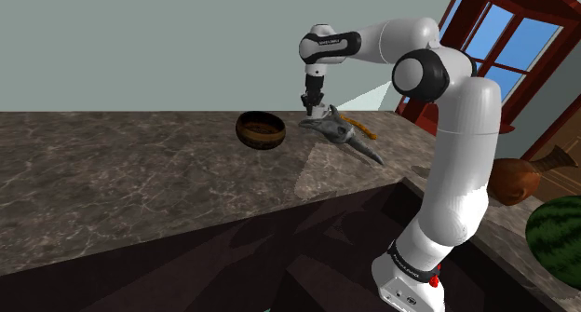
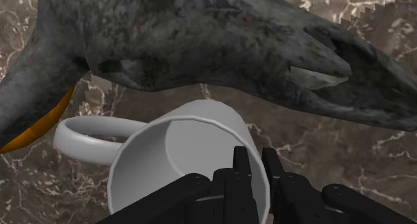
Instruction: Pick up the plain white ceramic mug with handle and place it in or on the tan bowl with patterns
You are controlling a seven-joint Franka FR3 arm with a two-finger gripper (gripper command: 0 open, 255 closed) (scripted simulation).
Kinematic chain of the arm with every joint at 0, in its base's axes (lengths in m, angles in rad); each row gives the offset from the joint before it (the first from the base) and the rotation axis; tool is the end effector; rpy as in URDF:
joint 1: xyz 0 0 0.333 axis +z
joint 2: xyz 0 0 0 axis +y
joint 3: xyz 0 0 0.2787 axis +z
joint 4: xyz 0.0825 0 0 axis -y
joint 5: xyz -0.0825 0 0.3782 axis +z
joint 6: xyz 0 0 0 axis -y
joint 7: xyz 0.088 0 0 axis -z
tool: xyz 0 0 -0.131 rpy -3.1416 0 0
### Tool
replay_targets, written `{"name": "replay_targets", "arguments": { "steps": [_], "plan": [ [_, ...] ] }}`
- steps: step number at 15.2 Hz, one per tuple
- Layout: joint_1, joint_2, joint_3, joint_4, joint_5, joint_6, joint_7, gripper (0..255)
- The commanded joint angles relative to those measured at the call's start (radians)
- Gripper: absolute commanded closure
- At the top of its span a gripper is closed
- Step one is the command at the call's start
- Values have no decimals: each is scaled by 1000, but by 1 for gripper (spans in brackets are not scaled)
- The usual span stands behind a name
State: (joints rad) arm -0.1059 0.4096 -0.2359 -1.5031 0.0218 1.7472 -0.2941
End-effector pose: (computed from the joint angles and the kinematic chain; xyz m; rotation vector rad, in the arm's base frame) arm 0.6045 -0.1961 0.3691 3.1083 -0.0646 -0.2641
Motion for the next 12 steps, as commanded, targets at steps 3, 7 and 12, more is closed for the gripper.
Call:
{"name": "replay_targets", "arguments": {
  "steps": [3,7,12],
  "plan": [
    [0,-7,-1,43,-2,-50,0,255],
    [-1,-11,-2,91,-3,-102,-1,255],
    [-5,-9,-3,161,-2,-170,-4,255]
  ]
}}
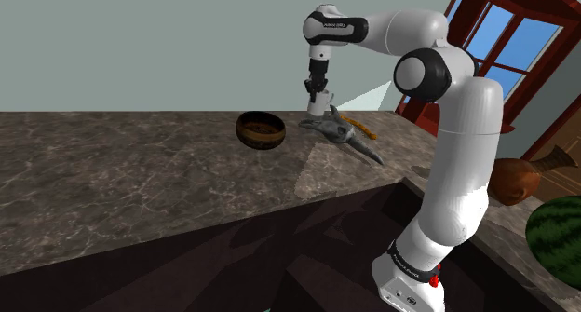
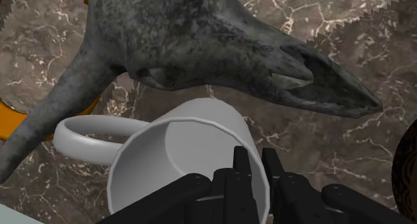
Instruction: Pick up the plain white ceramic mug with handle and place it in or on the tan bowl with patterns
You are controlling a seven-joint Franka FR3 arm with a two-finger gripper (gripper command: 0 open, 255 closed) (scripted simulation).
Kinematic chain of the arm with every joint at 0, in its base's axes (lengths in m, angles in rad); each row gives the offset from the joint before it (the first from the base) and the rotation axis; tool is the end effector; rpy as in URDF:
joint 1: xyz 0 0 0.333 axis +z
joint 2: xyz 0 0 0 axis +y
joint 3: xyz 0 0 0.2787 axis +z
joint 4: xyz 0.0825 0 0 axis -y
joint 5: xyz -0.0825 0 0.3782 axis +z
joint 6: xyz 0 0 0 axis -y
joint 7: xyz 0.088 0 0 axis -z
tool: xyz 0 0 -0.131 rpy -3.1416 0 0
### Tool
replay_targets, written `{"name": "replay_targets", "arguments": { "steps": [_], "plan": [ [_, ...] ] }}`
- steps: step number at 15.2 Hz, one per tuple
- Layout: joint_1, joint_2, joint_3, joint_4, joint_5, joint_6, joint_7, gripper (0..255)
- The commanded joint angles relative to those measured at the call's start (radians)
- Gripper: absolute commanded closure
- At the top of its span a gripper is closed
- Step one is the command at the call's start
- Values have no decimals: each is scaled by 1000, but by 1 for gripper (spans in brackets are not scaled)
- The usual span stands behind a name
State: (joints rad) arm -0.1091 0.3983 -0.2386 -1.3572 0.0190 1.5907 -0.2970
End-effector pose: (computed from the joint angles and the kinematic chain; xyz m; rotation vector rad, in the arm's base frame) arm 0.6049 -0.1948 0.4317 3.1082 -0.0647 -0.2638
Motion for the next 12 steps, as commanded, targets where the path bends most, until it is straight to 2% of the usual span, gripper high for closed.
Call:
{"name": "replay_targets", "arguments": {
  "steps": [1,12],
  "plan": [
    [-2,3,-1,30,0,-27,-2,255],
    [-17,41,-2,237,8,-196,-12,255]
  ]
}}
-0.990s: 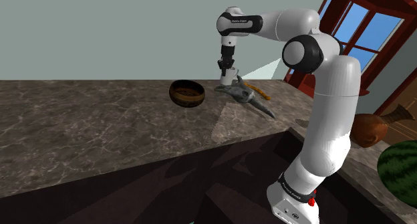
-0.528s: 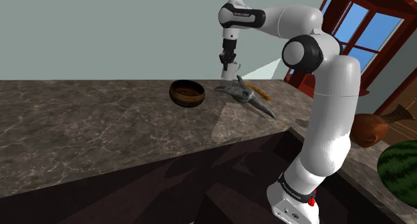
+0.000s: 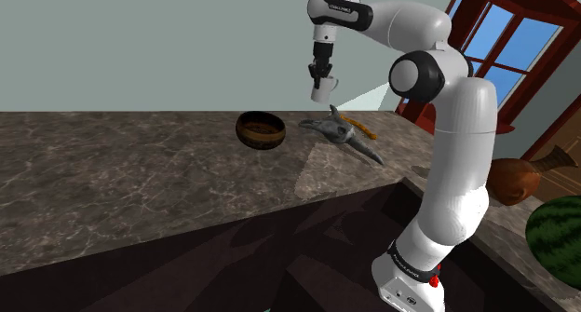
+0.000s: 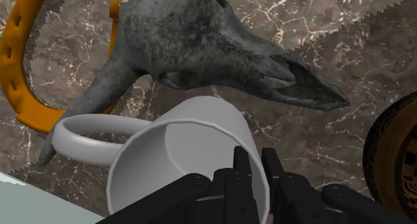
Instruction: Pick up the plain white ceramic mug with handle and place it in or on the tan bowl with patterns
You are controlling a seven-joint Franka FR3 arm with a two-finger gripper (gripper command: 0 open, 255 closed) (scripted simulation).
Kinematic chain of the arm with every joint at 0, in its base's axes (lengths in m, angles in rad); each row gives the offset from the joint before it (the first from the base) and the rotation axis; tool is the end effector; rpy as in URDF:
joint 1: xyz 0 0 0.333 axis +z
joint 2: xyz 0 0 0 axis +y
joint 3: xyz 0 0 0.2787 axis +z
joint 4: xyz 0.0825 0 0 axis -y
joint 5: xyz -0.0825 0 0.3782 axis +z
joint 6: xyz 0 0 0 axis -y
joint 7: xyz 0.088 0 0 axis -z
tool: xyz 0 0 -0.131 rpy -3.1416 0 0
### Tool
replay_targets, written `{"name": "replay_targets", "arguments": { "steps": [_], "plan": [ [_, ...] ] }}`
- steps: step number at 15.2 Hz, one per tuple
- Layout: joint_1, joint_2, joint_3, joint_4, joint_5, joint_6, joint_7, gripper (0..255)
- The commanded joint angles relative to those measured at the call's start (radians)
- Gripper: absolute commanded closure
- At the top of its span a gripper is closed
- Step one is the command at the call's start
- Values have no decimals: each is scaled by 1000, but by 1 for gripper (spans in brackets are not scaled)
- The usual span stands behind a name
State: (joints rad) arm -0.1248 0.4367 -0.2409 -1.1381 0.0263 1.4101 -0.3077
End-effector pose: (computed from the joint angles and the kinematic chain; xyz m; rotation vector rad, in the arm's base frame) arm 0.6044 -0.1950 0.4939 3.1082 -0.0648 -0.2639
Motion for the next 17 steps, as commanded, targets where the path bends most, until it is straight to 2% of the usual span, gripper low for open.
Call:
{"name": "replay_targets", "arguments": {
  "steps": [1,9,17],
  "plan": [
    [-2,5,0,29,1,-24,-1,255],
    [125,-39,49,-7,0,-38,169,255],
    [238,-1,101,81,13,-91,338,255]
  ]
}}
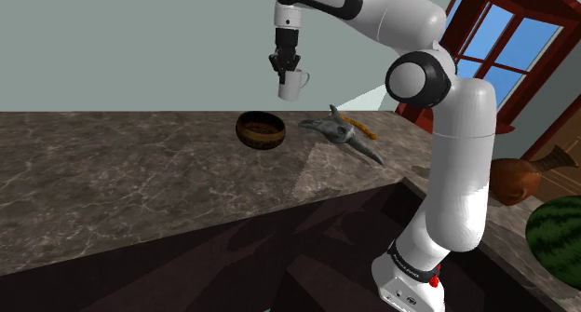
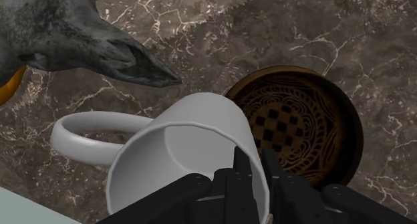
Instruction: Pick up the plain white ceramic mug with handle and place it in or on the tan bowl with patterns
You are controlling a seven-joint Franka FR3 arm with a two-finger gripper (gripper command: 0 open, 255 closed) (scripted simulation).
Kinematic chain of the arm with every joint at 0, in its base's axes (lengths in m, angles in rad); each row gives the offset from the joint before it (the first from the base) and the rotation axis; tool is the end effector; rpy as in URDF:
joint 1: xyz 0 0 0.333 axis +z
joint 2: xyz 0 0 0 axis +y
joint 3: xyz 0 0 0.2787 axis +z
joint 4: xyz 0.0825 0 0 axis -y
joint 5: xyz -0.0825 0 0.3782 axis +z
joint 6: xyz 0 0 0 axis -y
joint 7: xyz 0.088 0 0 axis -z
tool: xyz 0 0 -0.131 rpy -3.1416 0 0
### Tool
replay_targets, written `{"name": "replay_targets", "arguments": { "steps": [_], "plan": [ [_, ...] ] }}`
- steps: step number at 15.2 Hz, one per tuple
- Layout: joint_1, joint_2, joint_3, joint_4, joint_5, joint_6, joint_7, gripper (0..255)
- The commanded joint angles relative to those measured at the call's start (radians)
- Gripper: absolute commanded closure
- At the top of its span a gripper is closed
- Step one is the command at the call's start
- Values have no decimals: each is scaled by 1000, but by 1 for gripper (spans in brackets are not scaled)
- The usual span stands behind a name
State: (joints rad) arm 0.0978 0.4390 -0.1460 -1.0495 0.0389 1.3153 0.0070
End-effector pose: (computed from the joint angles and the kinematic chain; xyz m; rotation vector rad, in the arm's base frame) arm 0.6268 -0.0042 0.5213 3.1088 -0.0624 -0.2642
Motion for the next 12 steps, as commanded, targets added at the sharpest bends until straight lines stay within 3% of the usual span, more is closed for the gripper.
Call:
{"name": "replay_targets", "arguments": {
  "steps": [1,4,12],
  "plan": [
    [29,8,12,14,3,-7,44,255],
    [73,61,33,110,11,-49,112,255],
    [84,-2,32,-101,5,99,112,255]
  ]
}}
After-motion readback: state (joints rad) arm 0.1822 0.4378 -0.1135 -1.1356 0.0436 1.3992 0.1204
